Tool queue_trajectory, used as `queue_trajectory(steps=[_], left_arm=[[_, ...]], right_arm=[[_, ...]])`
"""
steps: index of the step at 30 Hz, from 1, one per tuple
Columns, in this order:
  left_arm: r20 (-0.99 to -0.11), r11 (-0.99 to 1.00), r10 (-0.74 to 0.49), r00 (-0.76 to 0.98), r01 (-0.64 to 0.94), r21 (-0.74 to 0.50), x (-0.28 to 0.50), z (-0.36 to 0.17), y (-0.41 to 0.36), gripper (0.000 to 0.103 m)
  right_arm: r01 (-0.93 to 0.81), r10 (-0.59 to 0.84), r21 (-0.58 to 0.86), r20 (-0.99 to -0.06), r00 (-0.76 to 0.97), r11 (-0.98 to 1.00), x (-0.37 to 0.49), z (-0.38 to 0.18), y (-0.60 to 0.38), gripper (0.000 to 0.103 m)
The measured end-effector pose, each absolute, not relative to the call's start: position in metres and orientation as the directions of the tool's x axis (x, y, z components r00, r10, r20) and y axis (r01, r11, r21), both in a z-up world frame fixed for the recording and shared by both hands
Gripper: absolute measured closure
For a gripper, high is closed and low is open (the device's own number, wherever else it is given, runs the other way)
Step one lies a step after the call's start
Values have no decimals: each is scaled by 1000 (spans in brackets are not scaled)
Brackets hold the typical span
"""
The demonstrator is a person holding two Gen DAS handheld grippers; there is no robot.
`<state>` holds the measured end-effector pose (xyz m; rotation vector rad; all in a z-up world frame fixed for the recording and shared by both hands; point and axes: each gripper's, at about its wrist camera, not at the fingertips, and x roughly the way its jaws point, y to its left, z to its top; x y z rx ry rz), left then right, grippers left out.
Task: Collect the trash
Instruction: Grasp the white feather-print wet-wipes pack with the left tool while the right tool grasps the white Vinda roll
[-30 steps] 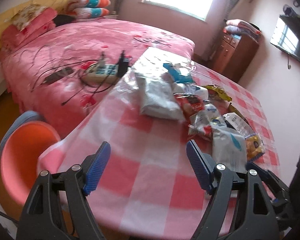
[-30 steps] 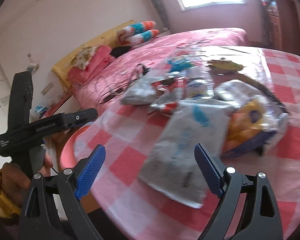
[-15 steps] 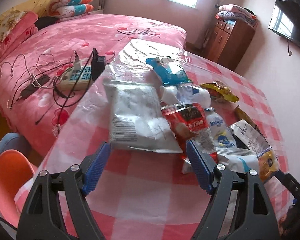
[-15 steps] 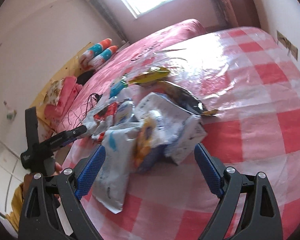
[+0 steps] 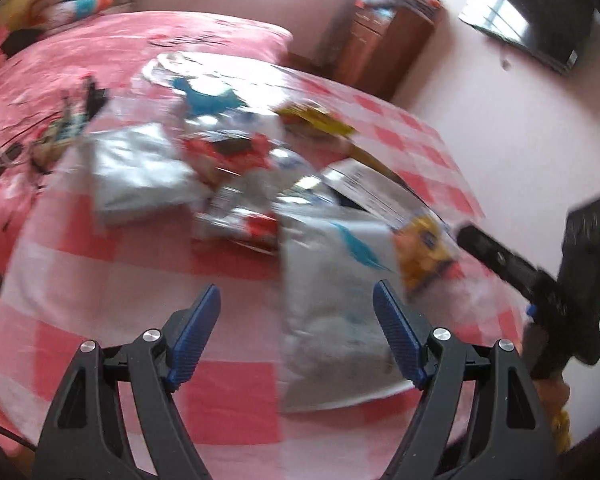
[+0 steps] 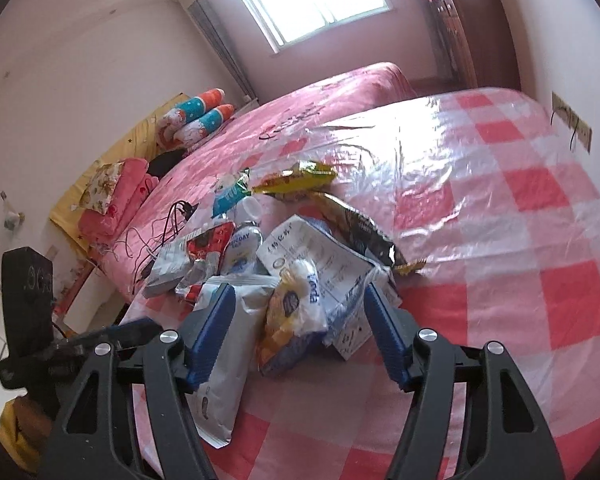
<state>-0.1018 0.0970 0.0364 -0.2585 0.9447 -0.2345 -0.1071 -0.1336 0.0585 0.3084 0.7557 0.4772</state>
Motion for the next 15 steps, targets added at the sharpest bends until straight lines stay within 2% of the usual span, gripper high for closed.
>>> queue_trajectory(steps=[3, 5, 10, 15], left_arm=[[-779, 943, -328, 535, 135, -305, -100, 31, 76, 24], [-797, 954, -298, 525, 139, -265, -97, 26, 66, 24], [-825, 964, -267, 499, 139, -227, -89, 17, 56, 24], [-835, 970, -243, 493, 145, -197, -81, 14, 49, 15]], right_arm=[[-323, 529, 427, -569, 629, 844, -107, 60, -134, 36], [-329, 536, 430, -576, 617, 841, -102, 58, -131, 36], [-354, 562, 439, -592, 577, 826, -92, 50, -126, 42], [-397, 583, 427, -604, 544, 813, -89, 50, -116, 43]])
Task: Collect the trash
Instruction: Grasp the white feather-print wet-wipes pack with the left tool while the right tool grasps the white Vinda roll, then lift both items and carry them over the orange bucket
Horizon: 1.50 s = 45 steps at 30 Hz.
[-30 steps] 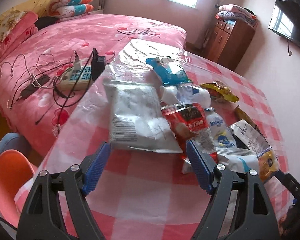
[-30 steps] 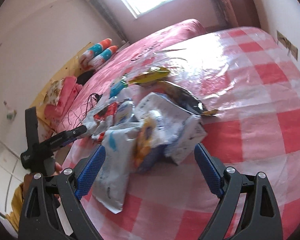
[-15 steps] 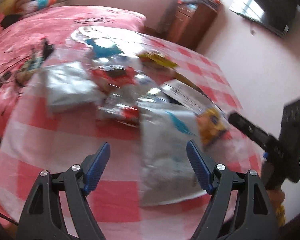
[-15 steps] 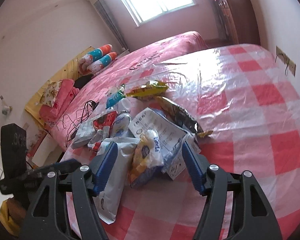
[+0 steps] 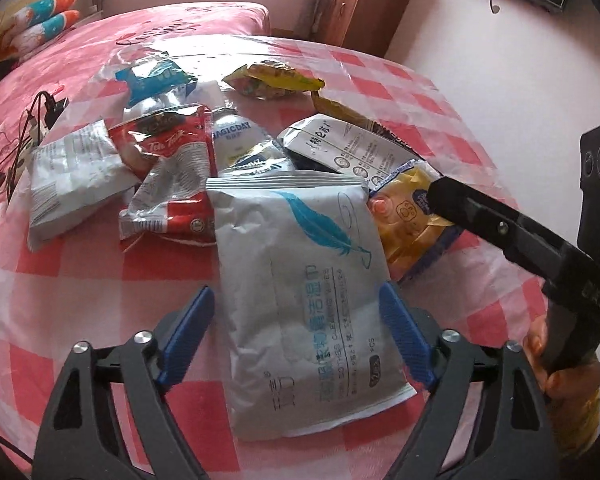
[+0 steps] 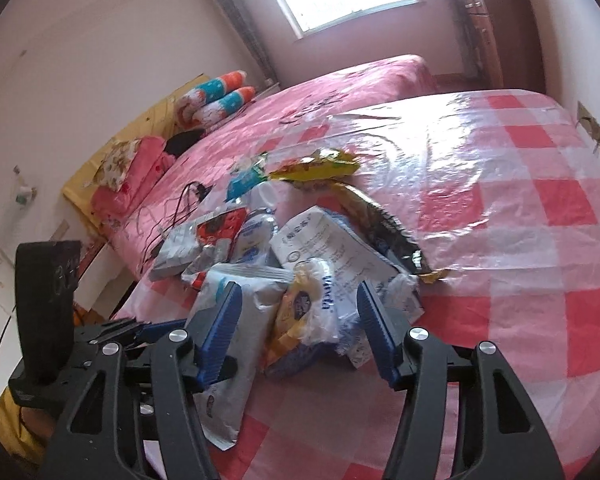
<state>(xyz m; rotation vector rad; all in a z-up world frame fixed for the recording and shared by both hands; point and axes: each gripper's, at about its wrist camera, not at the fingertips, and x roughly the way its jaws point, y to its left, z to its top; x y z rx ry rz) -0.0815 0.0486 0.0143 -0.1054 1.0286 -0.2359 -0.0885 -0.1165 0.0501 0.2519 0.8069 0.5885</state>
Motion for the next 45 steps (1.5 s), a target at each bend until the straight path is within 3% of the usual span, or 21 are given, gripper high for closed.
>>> queue_trajectory(steps=[5, 9, 13, 16, 19, 23, 29, 45], left_arm=[[-842, 970, -238, 484, 151, -188, -76, 11, 42, 7], [-842, 979, -177, 509, 179, -97, -78, 7, 31, 7], [-831, 983, -144, 538, 173, -58, -79, 5, 27, 7], [-822, 986, -134, 554, 160, -53, -82, 7, 28, 14], [-815, 987, -139, 562, 149, -65, -85, 8, 32, 20], [-810, 986, -155, 566, 142, -89, -87, 9, 34, 23], [-797, 974, -225, 560, 128, -185, -96, 12, 48, 24], [-699, 948, -292, 653, 101, -301, -142, 51, 98, 24]], right_arm=[[-426, 599, 423, -608, 520, 800, -91, 48, -108, 43], [-438, 592, 403, -617, 518, 803, -93, 44, -104, 56], [-434, 592, 406, -611, 526, 804, -94, 43, -108, 61], [-432, 581, 393, -616, 532, 812, -93, 43, -108, 63], [-427, 563, 373, -631, 534, 824, -94, 42, -106, 81], [-418, 542, 353, -640, 545, 837, -96, 42, -103, 89], [-390, 525, 355, -640, 561, 850, -103, 45, -105, 92], [-411, 529, 338, -617, 583, 846, -129, 83, -83, 93]])
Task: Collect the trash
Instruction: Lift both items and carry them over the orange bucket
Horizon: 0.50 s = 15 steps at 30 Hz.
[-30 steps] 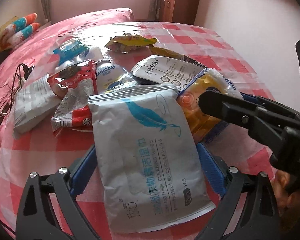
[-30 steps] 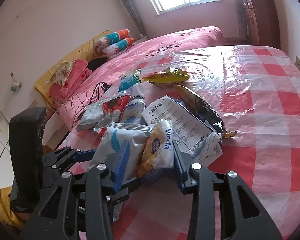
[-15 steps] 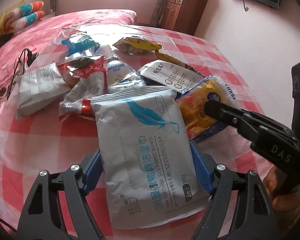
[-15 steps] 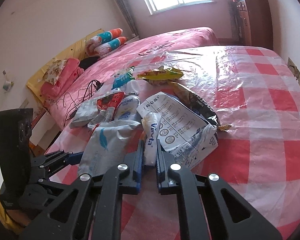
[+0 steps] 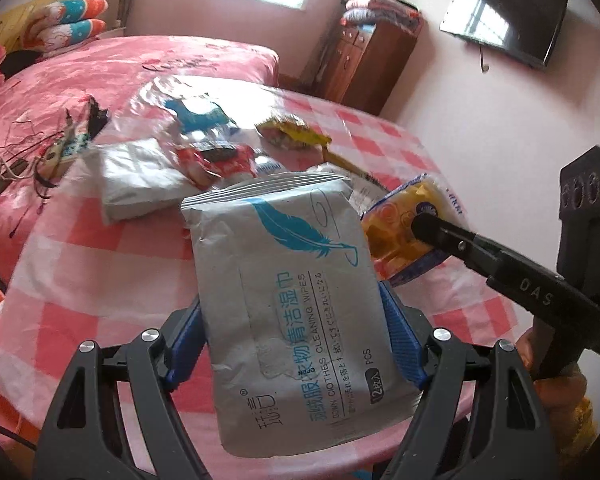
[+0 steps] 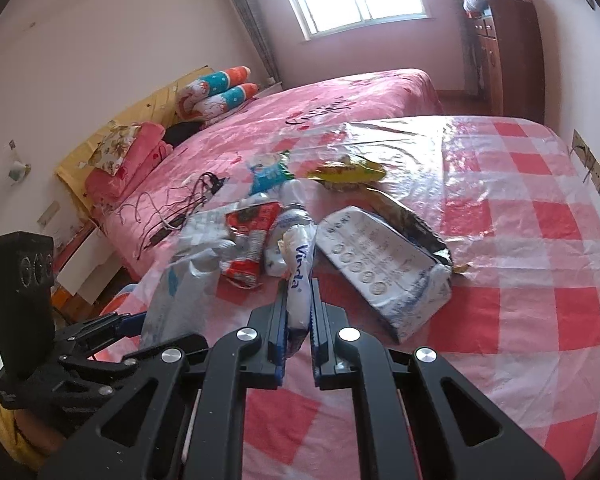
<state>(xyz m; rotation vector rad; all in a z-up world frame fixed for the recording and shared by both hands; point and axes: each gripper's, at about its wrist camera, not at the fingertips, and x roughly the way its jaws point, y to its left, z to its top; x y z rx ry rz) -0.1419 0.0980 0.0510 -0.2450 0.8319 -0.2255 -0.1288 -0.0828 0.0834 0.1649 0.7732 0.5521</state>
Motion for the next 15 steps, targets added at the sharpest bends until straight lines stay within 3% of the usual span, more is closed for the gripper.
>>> queue_trajectory(steps=[7, 15], left_arm=[[-646, 937, -255, 720, 20, -348, -163, 63, 141, 24], [-617, 905, -128, 776, -164, -393, -193, 62, 215, 24]], right_arm=[[-486, 597, 363, -609, 522, 795, -137, 97, -42, 93], [-612, 688, 387, -615, 386, 690, -148, 104, 36, 93]])
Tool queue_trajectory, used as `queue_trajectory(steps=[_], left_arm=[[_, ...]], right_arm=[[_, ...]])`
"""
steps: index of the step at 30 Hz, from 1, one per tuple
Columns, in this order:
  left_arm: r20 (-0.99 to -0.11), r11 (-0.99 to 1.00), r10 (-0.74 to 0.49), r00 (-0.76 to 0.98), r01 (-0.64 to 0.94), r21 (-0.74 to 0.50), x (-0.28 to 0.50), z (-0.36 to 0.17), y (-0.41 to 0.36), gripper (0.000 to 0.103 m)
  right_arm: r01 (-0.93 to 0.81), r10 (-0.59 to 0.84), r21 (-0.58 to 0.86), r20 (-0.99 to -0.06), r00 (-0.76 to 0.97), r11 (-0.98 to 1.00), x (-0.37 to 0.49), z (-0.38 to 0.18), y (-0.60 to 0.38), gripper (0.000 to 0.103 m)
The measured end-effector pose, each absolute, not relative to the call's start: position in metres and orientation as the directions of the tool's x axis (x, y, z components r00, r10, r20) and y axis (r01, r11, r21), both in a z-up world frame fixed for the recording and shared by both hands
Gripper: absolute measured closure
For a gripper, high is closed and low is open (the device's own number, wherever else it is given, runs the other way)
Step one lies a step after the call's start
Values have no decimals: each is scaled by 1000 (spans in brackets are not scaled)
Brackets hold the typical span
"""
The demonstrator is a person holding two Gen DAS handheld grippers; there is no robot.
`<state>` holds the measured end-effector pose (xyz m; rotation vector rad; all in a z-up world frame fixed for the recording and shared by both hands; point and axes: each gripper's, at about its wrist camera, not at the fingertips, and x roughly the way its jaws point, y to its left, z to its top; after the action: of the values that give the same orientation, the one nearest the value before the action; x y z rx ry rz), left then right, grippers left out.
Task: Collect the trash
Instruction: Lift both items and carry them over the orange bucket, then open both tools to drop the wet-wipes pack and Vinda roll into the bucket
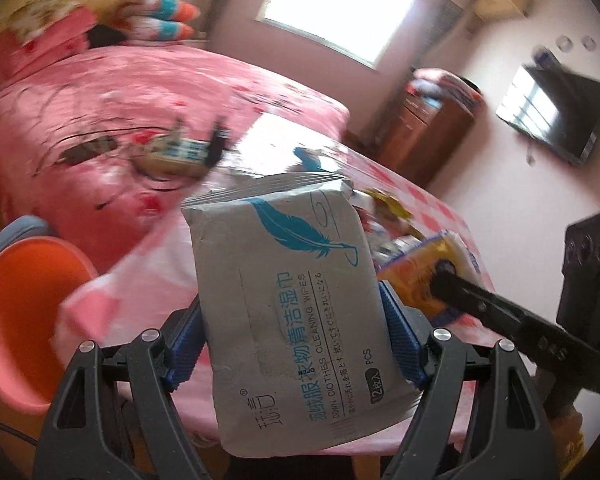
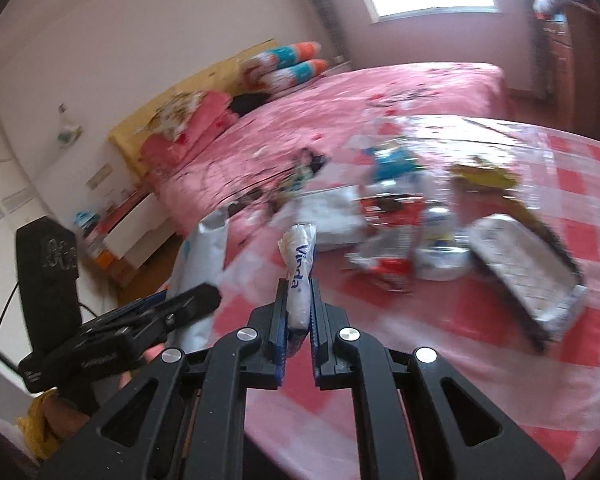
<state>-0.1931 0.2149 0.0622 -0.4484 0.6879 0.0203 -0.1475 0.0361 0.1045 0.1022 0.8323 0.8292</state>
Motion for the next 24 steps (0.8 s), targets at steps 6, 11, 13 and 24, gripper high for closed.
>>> queue_trajectory(steps=[6, 11, 13, 24], left_arm=[[-632, 854, -5, 775, -325, -406, -215, 50, 275, 24], [-655, 796, 90, 751, -449, -406, -237, 34, 320, 24], [-668, 764, 121, 734, -498, -409, -244, 24, 338, 24], [-749, 643, 193, 634, -658, -392, -262, -27, 396, 23]], right_arm=[[-699, 728, 394, -633, 265, 597, -154, 103, 106, 93], [-753, 747, 404, -642, 171, 520, -160, 99, 159, 93], [-775, 745, 392, -651, 146, 495, -164, 97, 182, 93], [-822, 725, 397, -689, 28, 408, -173, 69, 267, 90]])
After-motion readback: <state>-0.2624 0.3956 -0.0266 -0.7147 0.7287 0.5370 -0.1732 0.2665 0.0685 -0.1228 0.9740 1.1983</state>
